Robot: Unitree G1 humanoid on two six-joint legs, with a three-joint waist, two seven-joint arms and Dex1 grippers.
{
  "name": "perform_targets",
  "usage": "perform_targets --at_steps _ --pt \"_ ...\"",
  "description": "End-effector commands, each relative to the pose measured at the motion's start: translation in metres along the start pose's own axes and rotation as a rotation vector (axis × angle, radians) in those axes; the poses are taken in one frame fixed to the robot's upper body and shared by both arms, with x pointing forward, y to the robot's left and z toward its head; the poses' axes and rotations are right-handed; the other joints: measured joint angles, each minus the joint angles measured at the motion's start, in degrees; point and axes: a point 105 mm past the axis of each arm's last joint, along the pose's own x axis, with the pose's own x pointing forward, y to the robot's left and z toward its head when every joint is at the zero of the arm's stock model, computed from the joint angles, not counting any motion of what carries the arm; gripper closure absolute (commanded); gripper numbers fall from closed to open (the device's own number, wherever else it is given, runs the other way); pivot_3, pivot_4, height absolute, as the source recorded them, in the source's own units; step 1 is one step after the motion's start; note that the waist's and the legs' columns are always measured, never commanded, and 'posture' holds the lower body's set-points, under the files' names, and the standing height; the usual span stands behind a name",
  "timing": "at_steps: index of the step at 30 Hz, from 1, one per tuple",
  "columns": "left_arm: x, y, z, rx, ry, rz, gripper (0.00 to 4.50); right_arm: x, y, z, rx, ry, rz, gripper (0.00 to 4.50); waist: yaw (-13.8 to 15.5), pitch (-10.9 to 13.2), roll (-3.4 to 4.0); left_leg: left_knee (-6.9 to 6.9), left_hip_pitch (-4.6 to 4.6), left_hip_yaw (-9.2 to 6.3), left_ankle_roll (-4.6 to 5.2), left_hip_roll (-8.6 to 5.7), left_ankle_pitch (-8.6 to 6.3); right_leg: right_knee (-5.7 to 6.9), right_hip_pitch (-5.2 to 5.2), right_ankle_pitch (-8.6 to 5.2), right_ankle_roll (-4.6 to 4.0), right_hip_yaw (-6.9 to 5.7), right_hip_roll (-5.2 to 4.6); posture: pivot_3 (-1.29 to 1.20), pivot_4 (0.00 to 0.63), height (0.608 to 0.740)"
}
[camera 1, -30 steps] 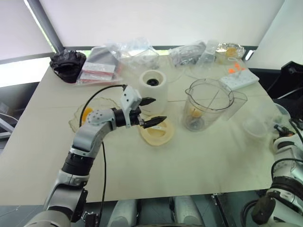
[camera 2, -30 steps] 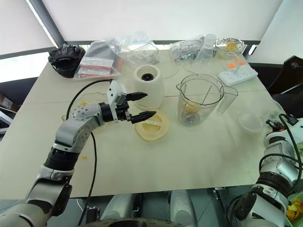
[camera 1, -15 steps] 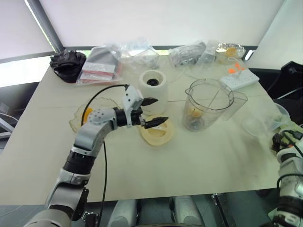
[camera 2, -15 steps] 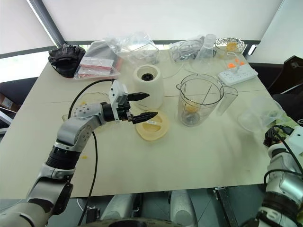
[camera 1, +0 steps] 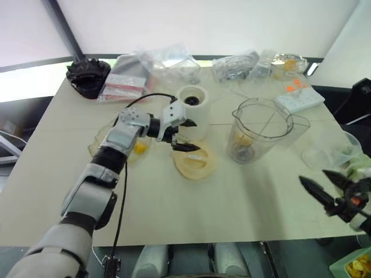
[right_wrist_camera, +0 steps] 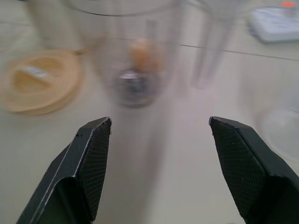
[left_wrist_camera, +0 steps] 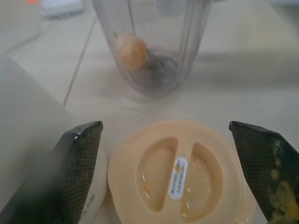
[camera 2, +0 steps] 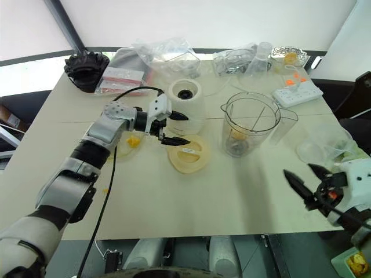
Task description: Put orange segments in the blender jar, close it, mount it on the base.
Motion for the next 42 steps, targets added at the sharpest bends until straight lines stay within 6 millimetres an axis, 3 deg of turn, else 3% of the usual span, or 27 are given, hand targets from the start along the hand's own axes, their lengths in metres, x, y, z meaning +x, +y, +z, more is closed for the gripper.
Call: perform_targets --at_steps 1,2,5,14,34,37,40,42 --pt "0.007 0.002 0.005 0.07 0.031 -0.06 1.34 -0.003 0.017 0.016 -0.04 -0.047 0.028 0.93 -0.12 0.1 -0.17 0.01 -0.06 -0.01 0.0 -0.01 0.0 -0.01 -0.05 0.01 0.01 0.01 -0.02 0.0 0.15 0.74" --pt "0.009 0.003 0.004 0.084 0.045 -0.065 1.76 -0.003 0.02 0.018 -0.046 -0.054 0.028 0.93 -0.16 0.13 -0.22 0.07 -0.17 -0.04 0.0 -0.02 0.0 0.0 -0.13 0.02 0.02 0.04 -0.06 0.0 0.15 0.74" --pt "0.014 0.001 0.0 0.109 0.069 -0.093 1.76 -0.002 0.025 0.023 -0.054 -0.07 0.023 0.93 -0.31 0.2 -0.35 0.35 -0.58 -0.01 0.0 -0.06 0.0 0.01 -0.46 0.09 0.03 0.12 -0.12 0.0 0.15 0.74" --pt "0.029 -0.008 -0.025 0.148 0.19 -0.146 1.76 0.0 0.033 0.025 -0.081 -0.065 0.018 0.93 -0.2 0.21 -0.39 0.42 -0.6 0.02 0.0 -0.05 0.0 0.11 -0.51 0.15 0.03 0.16 -0.09 0.0 0.15 0.74" --pt "0.041 -0.008 -0.055 0.044 0.285 -0.033 1.76 0.006 0.031 0.034 -0.127 -0.086 -0.004 0.93 -0.21 0.2 -0.42 0.5 -0.59 0.03 0.0 -0.05 0.0 0.21 -0.51 0.22 0.13 0.16 -0.07 0.0 0.15 0.74" --pt "0.044 -0.011 -0.059 0.034 0.294 -0.038 2.66 0.007 0.026 0.036 -0.128 -0.091 -0.025 0.93 -0.21 0.19 -0.42 0.51 -0.58 0.03 0.0 -0.05 0.0 0.23 -0.51 0.22 0.13 0.16 -0.07 0.0 0.15 0.74" --pt "0.046 -0.013 -0.06 0.036 0.301 -0.052 4.1 0.008 0.022 0.036 -0.12 -0.099 -0.042 0.93 -0.21 0.16 -0.43 0.52 -0.57 0.03 0.0 -0.05 0.0 0.25 -0.5 0.22 0.13 0.17 -0.07 0.0 0.15 0.74" --pt "0.046 -0.014 -0.061 0.031 0.302 -0.06 4.21 0.009 0.015 0.033 -0.079 -0.104 -0.079 0.93 -0.2 0.14 -0.47 0.52 -0.56 0.03 0.0 -0.05 0.0 0.26 -0.49 0.22 0.13 0.17 -0.07 0.0 0.15 0.74"
